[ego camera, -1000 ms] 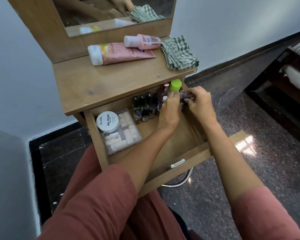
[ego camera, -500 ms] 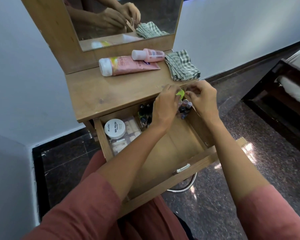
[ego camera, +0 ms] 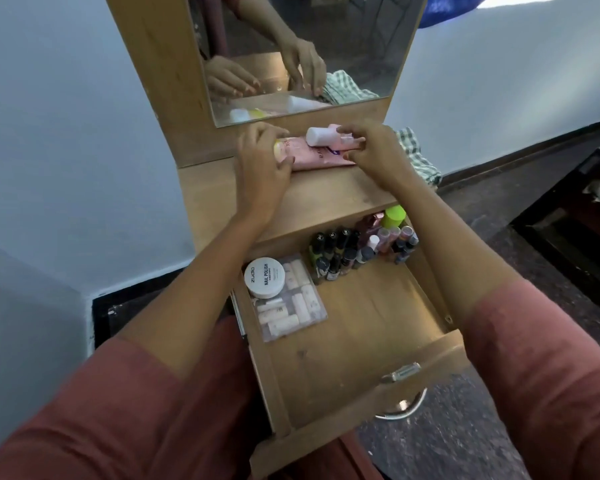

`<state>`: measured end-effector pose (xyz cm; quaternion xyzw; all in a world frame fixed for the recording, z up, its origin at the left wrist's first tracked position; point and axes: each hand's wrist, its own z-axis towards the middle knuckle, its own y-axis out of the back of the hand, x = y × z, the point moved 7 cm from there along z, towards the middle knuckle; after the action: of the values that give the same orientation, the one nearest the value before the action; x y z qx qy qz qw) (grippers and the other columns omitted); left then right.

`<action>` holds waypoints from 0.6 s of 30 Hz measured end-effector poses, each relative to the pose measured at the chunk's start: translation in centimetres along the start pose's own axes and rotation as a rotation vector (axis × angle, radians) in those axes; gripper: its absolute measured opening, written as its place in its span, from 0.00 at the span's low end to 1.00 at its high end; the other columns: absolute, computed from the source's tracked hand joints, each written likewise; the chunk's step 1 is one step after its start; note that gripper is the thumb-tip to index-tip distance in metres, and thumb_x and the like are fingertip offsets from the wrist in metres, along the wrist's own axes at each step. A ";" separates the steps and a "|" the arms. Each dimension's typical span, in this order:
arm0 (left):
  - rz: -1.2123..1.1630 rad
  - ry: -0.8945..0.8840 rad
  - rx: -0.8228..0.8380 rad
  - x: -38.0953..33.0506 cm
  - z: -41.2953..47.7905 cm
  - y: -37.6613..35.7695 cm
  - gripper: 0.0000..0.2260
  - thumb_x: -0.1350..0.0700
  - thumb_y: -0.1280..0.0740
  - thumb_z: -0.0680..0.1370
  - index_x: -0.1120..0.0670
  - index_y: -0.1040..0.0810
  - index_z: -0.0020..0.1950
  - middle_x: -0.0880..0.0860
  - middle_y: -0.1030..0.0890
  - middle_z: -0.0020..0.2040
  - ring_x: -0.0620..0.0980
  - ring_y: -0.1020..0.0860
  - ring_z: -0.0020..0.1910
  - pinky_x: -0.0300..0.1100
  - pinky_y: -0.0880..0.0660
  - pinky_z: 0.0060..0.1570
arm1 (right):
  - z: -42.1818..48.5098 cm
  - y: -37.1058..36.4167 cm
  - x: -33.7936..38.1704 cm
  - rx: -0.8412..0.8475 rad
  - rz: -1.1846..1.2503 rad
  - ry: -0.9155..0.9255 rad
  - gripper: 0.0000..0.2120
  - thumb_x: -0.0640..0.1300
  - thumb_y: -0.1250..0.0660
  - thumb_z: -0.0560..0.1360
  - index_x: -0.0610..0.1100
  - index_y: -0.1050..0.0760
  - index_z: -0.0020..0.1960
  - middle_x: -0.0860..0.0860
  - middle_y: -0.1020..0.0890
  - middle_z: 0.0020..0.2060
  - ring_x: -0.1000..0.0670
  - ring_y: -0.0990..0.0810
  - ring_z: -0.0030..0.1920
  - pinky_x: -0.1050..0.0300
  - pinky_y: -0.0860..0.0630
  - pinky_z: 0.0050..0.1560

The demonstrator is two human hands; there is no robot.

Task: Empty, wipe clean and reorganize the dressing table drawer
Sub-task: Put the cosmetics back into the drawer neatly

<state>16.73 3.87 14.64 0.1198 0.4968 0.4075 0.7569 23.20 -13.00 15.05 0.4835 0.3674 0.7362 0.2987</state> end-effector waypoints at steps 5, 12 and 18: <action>-0.035 0.157 0.111 3.8 1.5 0.0 0.23 0.60 0.28 0.69 0.59 0.28 0.63 0.59 0.28 0.62 0.56 0.30 0.62 0.38 0.37 0.60 | 2.9 -0.8 0.6 0.104 -0.096 0.062 0.19 0.31 0.36 0.70 0.36 0.26 0.61 0.39 0.23 0.60 0.42 0.26 0.61 0.58 0.34 0.57; -0.133 0.226 0.217 6.1 2.1 -0.3 0.26 0.59 0.25 0.67 0.59 0.28 0.63 0.56 0.24 0.61 0.50 0.26 0.58 0.36 0.32 0.54 | 3.9 -1.9 0.9 0.151 -0.163 0.100 0.17 0.34 0.36 0.69 0.38 0.23 0.58 0.40 0.19 0.54 0.42 0.23 0.56 0.48 0.27 0.54; -0.212 0.223 0.215 6.6 2.0 0.8 0.23 0.59 0.25 0.67 0.57 0.25 0.60 0.54 0.21 0.58 0.47 0.24 0.56 0.42 0.25 0.55 | 3.8 -1.9 1.2 0.144 -0.147 0.137 0.18 0.33 0.35 0.68 0.38 0.24 0.58 0.41 0.20 0.54 0.42 0.24 0.55 0.50 0.28 0.52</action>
<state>19.22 9.66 11.73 0.1011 0.6280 0.2810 0.7186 26.51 -10.01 15.10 0.4240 0.4732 0.7155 0.2904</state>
